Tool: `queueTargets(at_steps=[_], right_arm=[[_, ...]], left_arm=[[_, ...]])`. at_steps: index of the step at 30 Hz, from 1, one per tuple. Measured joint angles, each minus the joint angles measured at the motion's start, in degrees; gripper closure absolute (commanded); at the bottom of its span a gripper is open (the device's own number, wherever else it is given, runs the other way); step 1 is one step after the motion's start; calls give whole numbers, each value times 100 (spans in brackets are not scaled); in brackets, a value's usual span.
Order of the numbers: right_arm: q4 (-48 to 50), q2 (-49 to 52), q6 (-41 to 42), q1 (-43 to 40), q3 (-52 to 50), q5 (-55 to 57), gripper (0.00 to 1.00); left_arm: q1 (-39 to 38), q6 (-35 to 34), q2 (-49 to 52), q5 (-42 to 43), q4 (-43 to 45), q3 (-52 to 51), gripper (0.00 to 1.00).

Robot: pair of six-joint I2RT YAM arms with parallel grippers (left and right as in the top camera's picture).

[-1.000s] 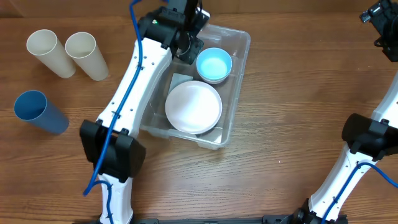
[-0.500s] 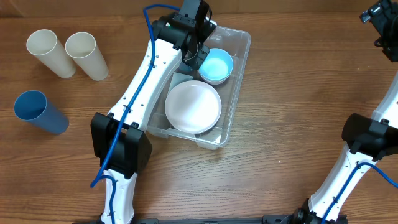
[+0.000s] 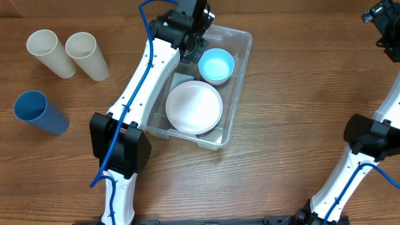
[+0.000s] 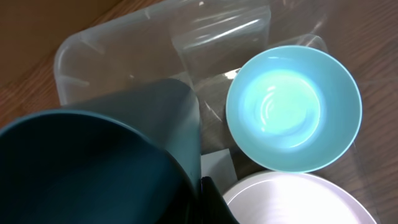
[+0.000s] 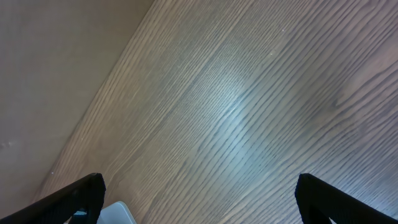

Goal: Pack container
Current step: 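Carry the teal cup over the bin and lower it in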

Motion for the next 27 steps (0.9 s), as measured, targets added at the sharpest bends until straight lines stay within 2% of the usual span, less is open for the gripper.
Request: queueTargets(at_steps=[21, 27], right_arm=[[-2, 0, 2, 0, 0, 2, 0], [-2, 0, 4, 0, 0, 0, 0]], left_arm=[[-2, 0, 273, 0, 4, -22, 96], [-4, -15, 326, -55, 238, -22, 72]])
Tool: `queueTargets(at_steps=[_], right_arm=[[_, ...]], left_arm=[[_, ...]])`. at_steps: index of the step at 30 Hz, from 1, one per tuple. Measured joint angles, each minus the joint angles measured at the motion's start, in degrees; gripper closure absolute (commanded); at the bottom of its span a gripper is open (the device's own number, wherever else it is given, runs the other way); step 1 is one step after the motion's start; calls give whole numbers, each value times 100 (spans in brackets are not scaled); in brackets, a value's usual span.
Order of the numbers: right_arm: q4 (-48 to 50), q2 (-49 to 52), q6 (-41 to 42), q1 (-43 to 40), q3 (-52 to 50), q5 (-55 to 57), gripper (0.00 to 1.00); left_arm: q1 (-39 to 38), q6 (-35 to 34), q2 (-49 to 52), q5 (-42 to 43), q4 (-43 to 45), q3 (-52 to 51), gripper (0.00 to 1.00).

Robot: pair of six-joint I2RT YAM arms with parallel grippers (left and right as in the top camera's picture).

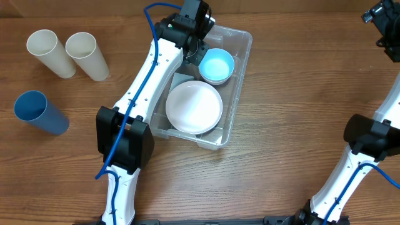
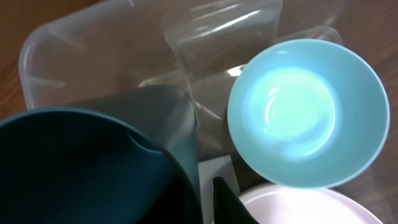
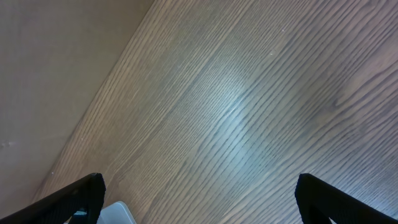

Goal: Pack container
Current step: 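Carry the teal cup over the bin and lower it in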

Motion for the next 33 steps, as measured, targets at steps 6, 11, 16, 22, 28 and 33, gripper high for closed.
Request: queueTargets(at_steps=[6, 11, 16, 22, 28, 33], right_arm=[[0, 0, -4, 0, 0, 0, 0], [2, 0, -2, -2, 0, 0, 0], [2, 0, 0, -2, 0, 0, 0], [2, 0, -2, 0, 0, 0, 0], [2, 0, -2, 0, 0, 0, 0], [2, 0, -2, 0, 0, 0, 0]], left_arm=[[0, 7, 52, -201, 538, -2, 48], [0, 9, 52, -345, 898, -2, 33], [0, 0, 52, -557, 994, 4, 32], [0, -81, 66, -732, 116, 575, 32], [-9, -476, -9, -632, -1453, 1464, 28], [-50, -767, -79, -404, -2806, 1521, 28]])
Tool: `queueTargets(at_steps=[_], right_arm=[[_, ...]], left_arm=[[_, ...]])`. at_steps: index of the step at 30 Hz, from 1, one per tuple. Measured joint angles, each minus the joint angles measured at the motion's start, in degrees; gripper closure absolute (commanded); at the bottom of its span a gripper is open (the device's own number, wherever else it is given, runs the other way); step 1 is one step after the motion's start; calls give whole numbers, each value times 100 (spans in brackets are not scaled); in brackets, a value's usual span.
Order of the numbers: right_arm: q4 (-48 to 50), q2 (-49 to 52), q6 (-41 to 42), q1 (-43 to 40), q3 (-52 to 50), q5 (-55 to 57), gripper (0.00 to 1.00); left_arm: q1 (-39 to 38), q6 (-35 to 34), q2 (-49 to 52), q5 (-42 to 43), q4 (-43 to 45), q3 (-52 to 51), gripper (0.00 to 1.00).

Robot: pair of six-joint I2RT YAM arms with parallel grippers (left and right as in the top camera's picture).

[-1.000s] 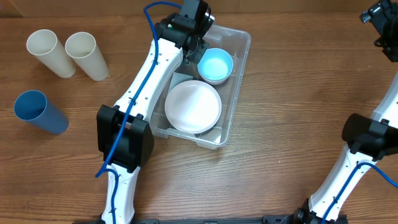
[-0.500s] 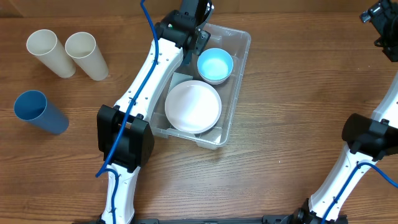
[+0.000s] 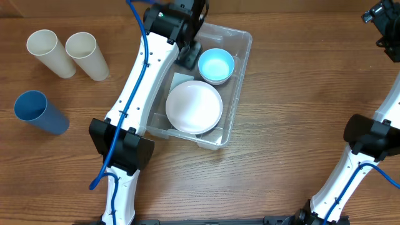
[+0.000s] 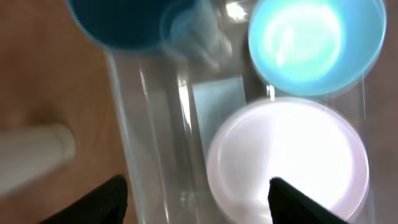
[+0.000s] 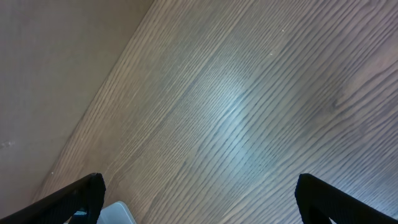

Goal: Pack container
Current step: 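Carry the teal cup over the bin and lower it in, then release the teal cup in the bin's upper-left corner and withdraw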

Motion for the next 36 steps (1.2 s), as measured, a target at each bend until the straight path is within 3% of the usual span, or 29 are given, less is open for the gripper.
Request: queueTargets(at_steps=[4, 16, 27, 36], right_arm=[[-2, 0, -2, 0, 0, 0, 0], [0, 0, 0, 0, 0, 2, 0], [-2, 0, 2, 0, 0, 0, 0], [0, 0, -2, -2, 0, 0, 0]], left_arm=[[0, -94, -2, 129, -562, -225, 28], [-111, -273, -2, 754, -647, -1598, 35], [-1687, -107, -2, 741, 503, -1635, 28], [-1762, -50, -2, 614, 730, -1639, 27]])
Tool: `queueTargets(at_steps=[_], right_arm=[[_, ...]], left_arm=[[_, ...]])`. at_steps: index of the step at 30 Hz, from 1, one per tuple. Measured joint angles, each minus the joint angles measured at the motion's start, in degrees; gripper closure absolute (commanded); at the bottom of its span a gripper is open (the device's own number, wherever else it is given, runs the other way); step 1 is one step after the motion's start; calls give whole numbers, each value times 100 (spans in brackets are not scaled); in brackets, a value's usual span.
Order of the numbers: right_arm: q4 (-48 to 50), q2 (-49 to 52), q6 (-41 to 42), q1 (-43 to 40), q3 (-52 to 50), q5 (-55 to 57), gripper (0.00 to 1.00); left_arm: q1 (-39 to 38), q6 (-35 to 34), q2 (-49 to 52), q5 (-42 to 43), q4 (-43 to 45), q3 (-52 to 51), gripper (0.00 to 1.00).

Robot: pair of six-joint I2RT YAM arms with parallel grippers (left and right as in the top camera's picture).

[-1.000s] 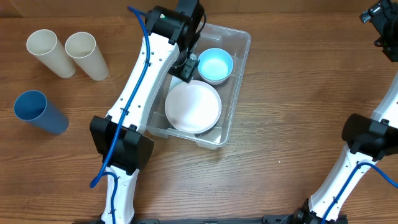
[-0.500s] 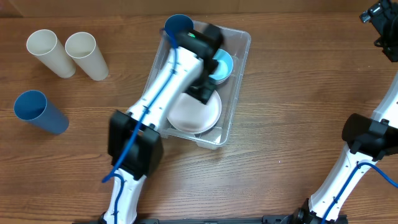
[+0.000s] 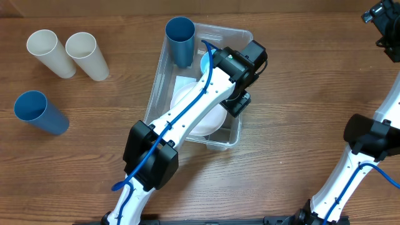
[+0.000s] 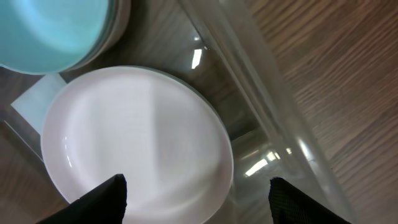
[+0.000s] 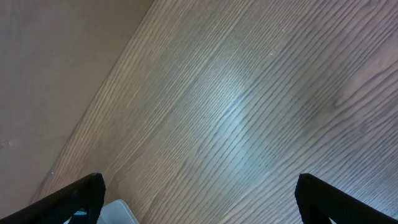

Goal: Pack container
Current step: 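Release the teal cup in the bin's upper-left corner and withdraw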

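A clear plastic container (image 3: 245,44) sits mid-table, seen also in the left wrist view (image 4: 264,112). Inside it lie a white plate (image 3: 185,100) (image 4: 137,143) and a light blue bowl (image 3: 205,62) (image 4: 56,31). A dark blue cup (image 3: 180,39) stands upright in its back left corner. My left gripper (image 3: 236,103) (image 4: 199,205) hangs open over the plate's right edge and the container's right wall, holding nothing. High at the far right, my right gripper (image 3: 381,25) (image 5: 199,199) is open over bare wood.
Two cream cups (image 3: 50,53) (image 3: 86,55) lie at the back left of the table. A lighter blue cup (image 3: 39,112) lies at the left edge. My left arm stretches from the front edge across the container.
My left gripper was open over the container's back left corner, above the dark blue cup. Now it is over the container's right side. The container's near end sits further right. The right arm is unmoved.
My left gripper was shut on the dark blue cup over the container's back left corner, and still held it there a moment later. Then it was open with the cup standing in that corner. Now it has moved across to the container's right wall.
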Motion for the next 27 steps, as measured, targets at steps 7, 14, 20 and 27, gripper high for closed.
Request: queueTargets(at_steps=[7, 14, 20, 27], right_arm=[[0, 0, 0, 2, 0, 2, 0], [2, 0, 2, 2, 0, 0, 0], [0, 0, 2, 2, 0, 0, 0], [-2, 0, 2, 2, 0, 2, 0]], left_arm=[[81, 144, 0, -44, 562, -2, 20], [87, 232, 0, -85, 787, -2, 18], [87, 236, 0, -57, 990, -2, 15], [87, 236, 0, 50, 1263, -2, 14]])
